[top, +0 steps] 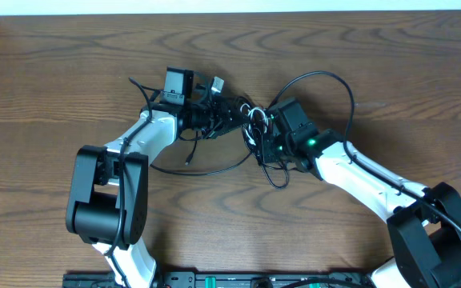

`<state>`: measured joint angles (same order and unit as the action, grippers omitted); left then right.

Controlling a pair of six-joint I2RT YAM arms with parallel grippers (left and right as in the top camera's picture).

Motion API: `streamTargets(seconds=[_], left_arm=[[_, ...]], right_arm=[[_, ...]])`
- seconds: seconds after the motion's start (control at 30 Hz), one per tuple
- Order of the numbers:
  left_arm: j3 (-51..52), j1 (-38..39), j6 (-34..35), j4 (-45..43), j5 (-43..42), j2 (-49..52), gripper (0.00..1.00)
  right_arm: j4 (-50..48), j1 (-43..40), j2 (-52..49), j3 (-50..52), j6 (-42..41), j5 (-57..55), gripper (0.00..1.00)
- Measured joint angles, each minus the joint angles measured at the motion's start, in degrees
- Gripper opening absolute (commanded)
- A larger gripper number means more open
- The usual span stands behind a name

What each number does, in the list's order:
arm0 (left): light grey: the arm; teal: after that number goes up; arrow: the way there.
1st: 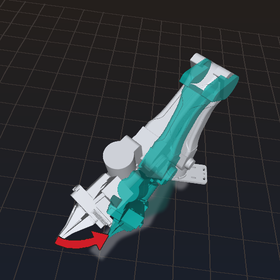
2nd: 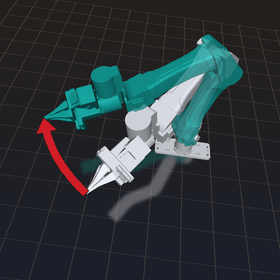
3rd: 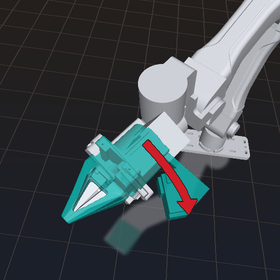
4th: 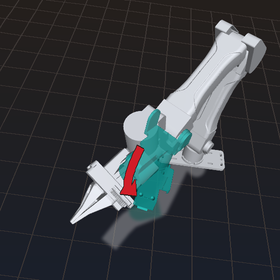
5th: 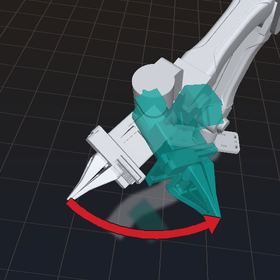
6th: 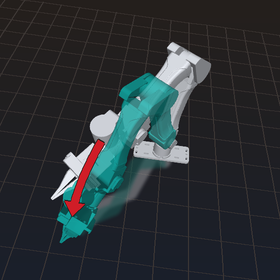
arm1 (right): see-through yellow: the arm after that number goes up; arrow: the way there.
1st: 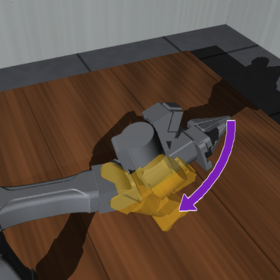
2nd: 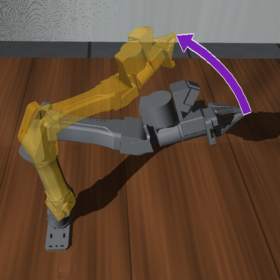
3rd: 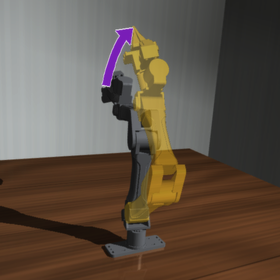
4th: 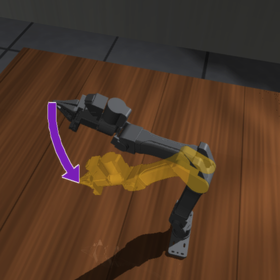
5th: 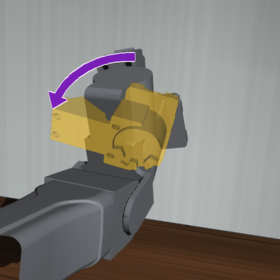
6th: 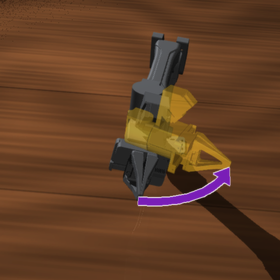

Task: Untangle cables

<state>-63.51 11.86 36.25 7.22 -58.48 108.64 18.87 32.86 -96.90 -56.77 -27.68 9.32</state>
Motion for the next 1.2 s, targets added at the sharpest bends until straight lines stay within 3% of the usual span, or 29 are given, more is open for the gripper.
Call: streamTargets(seconds=[0.27, 0.4, 0.8, 1.2], left_arm=[[-0.1, -0.1, -0.9, 4.0, -2.3, 0.0, 0.08], [-0.1, -0.1, -5.1, 11.8, 3.1, 0.0, 0.08], [-0.1, -0.1, -9.7, 18.5, 20.1, 0.0, 0.07], [-0.1, 2.4, -15.1, 19.4, 22.4, 0.0, 0.07]], right_arm=[[-7.9, -4.9, 0.0, 0.2, -2.1, 0.6, 0.25], [-8.2, -7.3, 0.0, 0.2, -2.5, 2.1, 0.27], [-10.8, -8.0, 0.0, 5.9, 1.2, 15.4, 0.35], [-23.0, -6.1, 0.0, 13.3, 1.6, 18.3, 0.30]])
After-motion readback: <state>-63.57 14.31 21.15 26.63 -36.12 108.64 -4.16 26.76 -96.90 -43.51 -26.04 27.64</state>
